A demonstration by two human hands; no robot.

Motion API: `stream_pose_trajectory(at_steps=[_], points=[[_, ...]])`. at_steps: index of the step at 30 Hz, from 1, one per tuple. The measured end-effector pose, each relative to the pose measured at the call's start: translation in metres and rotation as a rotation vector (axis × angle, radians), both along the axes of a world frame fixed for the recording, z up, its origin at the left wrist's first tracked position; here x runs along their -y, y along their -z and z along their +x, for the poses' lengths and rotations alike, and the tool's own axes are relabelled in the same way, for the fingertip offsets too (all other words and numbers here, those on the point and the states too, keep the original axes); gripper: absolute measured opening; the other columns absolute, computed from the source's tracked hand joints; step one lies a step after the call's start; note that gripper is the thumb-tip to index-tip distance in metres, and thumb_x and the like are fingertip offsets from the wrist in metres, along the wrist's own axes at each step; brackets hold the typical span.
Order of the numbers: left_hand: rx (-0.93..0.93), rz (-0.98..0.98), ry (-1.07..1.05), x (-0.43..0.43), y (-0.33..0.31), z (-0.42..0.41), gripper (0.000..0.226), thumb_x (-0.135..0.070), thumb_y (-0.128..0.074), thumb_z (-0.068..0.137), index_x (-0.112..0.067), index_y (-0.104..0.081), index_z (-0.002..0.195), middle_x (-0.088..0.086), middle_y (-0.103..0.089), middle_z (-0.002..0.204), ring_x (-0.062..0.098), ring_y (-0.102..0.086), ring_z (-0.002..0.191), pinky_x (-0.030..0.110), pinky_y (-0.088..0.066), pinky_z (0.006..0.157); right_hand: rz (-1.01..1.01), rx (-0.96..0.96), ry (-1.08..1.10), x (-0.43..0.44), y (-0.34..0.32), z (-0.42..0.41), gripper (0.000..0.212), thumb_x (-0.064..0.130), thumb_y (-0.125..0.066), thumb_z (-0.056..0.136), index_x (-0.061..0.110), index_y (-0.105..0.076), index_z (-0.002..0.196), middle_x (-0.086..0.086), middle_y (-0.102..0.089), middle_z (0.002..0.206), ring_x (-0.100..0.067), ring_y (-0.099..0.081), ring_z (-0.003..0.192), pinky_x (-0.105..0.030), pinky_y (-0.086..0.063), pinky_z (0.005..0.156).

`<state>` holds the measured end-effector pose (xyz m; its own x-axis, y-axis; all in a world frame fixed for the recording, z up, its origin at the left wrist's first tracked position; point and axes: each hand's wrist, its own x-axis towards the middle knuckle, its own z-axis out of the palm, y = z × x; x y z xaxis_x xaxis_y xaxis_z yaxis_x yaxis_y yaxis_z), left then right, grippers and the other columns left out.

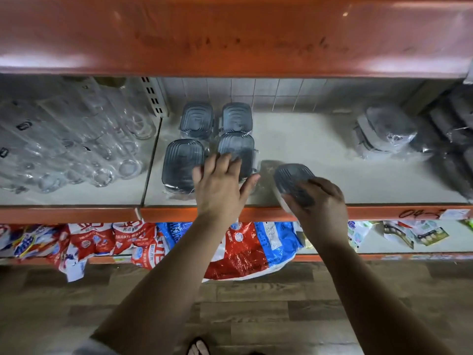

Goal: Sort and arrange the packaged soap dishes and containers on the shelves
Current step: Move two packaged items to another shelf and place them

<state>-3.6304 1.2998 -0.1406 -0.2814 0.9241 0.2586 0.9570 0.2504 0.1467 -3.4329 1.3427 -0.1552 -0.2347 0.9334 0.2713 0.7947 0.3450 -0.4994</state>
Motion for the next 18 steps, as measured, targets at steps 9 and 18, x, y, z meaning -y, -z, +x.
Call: stream_pose_trajectory(at_steps=[9, 18], points=[[0.012, 0.101, 0.106, 0.026, 0.008, -0.002, 0.045, -0.044, -0.041, 0.095, -0.017, -0.062, 0.125, 0.002, -0.057, 0.134, 0.023, -0.052, 0.122, 0.043, -0.029, 0.095, -0.072, 0.056, 0.016, -0.035, 0.005, -0.036, 0.039, 0.039, -0.064, 0.090, 0.009, -0.068, 0.115, -0.012, -0.057, 0.128, -0.036, -0.044, 0.124, -0.036, -0.042, 0.094], [0.014, 0.065, 0.156, 0.050, -0.009, 0.005, 0.045, -0.042, -0.039, 0.096, -0.016, -0.063, 0.123, 0.003, -0.059, 0.132, 0.025, -0.052, 0.123, 0.044, -0.030, 0.097, -0.188, 0.231, -0.113, -0.023, -0.003, -0.035, 0.039, 0.030, -0.049, 0.098, 0.012, -0.056, 0.131, -0.009, -0.050, 0.138, -0.035, -0.041, 0.128, -0.044, -0.034, 0.108]])
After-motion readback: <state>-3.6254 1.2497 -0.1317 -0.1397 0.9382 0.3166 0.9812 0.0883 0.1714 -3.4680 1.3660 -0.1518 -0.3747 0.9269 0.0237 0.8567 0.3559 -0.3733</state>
